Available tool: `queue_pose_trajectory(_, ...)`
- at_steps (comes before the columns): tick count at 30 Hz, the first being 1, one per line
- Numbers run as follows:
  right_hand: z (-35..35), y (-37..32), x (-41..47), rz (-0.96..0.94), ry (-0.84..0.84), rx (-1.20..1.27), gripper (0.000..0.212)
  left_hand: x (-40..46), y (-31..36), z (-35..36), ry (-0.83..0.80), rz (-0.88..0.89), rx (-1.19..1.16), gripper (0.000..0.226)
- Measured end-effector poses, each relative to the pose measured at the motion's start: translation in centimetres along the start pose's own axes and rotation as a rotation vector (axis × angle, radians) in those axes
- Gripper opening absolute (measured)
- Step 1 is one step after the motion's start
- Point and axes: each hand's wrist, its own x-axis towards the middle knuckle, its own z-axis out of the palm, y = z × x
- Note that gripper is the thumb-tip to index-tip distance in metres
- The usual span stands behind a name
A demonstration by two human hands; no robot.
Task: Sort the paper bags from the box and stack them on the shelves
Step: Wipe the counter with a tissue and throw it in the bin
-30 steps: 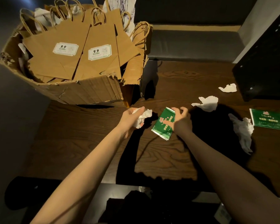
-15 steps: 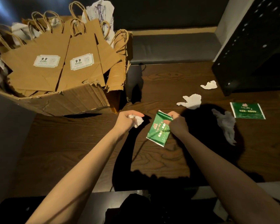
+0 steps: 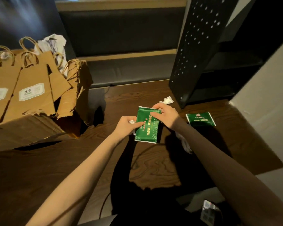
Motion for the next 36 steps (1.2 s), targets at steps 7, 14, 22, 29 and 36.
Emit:
queue_pose_trajectory(7, -3.8, 11.0, -1.2, 0.22, 0.069, -0.348, 0.028, 2.3, 0.3, 3.8, 0.195, -0.042, -0.097, 0.014)
queue_pose_trajectory(14, -1.7, 16.0, -2.2, 0.264, -0.15, -0.479, 0.065, 3.0, -0.6, 6.3, 0.263, -0.085, -0.138, 0.023)
queue_pose_trajectory(22, -1.1, 14.9, -0.3, 0.135, 0.082, -0.411, 0.029, 2.7, -1.3, 5.0, 0.369, -0.111, -0.133, 0.019)
queue_pose_trajectory(29, 1.6, 10.3, 5.0, -0.177, -0.138, -0.562, 0.065, 2.1, -2.1, 3.1, 0.475, -0.14, -0.159, 0.016)
queue_pose_trajectory(36, 5.3, 10.2, 7.9, -0.197, -0.382, -0.677, 0.06, 2.3, -2.8, 2.6, 0.516, -0.19, -0.206, 0.015)
